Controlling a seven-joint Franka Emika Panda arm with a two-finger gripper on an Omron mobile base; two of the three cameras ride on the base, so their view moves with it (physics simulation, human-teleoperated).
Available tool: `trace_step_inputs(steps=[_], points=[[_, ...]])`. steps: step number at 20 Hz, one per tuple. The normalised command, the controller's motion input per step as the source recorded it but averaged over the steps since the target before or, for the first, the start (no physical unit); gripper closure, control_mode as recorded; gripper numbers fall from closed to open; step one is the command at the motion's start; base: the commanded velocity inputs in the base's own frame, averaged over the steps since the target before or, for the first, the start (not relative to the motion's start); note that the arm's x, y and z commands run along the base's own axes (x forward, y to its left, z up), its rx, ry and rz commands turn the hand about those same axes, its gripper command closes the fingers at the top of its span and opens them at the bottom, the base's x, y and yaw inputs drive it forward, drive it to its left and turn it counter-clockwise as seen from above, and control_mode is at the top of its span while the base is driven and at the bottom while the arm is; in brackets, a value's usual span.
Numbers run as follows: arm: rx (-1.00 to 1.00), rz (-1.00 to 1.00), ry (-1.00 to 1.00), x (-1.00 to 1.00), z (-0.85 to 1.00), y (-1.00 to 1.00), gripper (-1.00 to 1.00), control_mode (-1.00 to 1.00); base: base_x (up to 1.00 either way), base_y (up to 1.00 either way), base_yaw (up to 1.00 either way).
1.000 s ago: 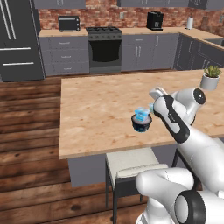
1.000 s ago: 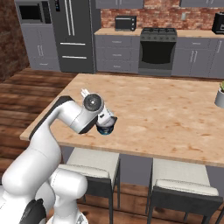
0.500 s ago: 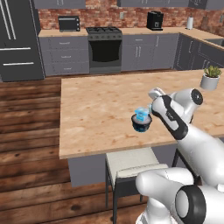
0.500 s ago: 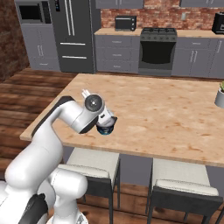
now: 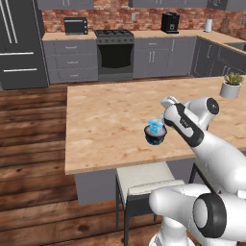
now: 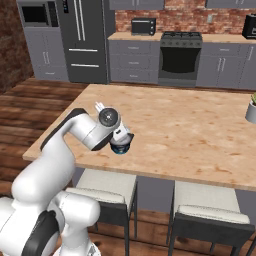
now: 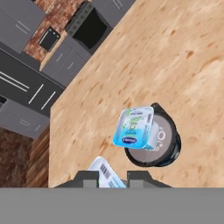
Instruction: Stack the yogurt containers by placing the smaller containers on top of the larger containers.
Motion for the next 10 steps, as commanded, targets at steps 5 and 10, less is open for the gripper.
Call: trace_step_inputs(steps=[5, 10], points=[[0.0, 0.0, 0.0, 0.11, -0.03, 0.0, 1.0, -1.0, 0.0, 0.0, 0.0], [0.0, 0.0, 0.0, 0.09, -0.09, 0.0, 1.0, -1.0, 0.0, 0.0, 0.0]])
